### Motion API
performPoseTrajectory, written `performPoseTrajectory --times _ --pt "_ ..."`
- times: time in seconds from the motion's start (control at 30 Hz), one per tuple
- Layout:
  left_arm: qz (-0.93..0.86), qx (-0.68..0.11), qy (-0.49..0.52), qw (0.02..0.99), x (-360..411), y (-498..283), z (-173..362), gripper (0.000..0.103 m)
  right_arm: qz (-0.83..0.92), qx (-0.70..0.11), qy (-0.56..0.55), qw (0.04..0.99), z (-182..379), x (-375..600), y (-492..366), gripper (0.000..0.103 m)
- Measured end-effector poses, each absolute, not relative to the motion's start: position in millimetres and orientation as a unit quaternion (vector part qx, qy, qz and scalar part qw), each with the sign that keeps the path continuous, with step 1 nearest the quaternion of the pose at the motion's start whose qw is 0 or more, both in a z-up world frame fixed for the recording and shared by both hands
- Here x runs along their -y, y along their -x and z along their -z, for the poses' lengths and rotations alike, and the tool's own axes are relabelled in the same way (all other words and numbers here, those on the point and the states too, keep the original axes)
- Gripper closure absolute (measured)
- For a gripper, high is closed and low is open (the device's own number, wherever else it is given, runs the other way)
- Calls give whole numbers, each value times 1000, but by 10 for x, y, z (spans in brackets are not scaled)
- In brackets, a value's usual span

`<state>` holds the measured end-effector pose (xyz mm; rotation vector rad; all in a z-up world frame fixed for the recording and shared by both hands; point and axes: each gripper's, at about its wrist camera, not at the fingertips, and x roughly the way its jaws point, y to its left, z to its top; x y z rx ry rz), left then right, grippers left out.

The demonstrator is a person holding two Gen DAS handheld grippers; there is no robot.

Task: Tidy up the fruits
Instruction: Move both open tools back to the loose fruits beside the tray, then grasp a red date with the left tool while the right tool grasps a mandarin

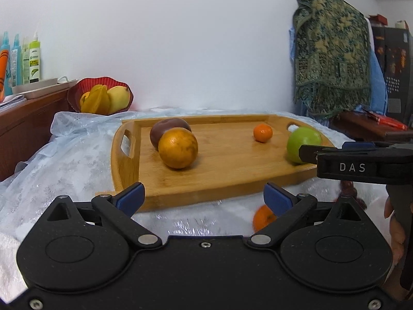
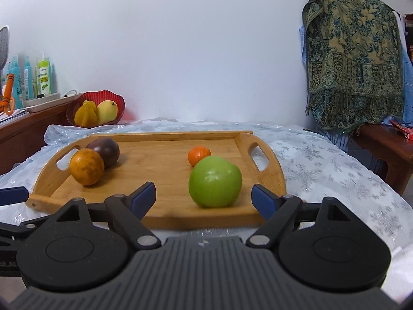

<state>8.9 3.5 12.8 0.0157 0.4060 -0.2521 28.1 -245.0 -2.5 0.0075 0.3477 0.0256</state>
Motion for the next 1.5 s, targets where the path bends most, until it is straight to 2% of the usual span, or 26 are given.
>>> performPoseTrajectory --times 0.5,0.63,0.77,0.93,1.2,1.33,1.5 --pt "131 -213 -3 968 0 104 12 4 -10 -181 1 983 216 2452 126 13" --pt "133 -214 -4 968 7 139 30 12 -20 -184 18 983 240 2406 218 16" --pt "140 -218 4 966 23 160 31 30 -29 -186 25 982 264 2355 289 24" --pt "145 -230 11 962 45 179 53 48 -31 -190 26 981 281 2315 327 31" --pt "154 -244 6 957 95 214 105 61 -26 -201 20 979 317 2312 344 36" --pt "162 -249 0 955 128 224 127 74 -22 -209 11 978 338 2339 322 36" --pt "161 -252 -1 954 155 212 139 74 -19 -218 0 976 364 2368 276 36"
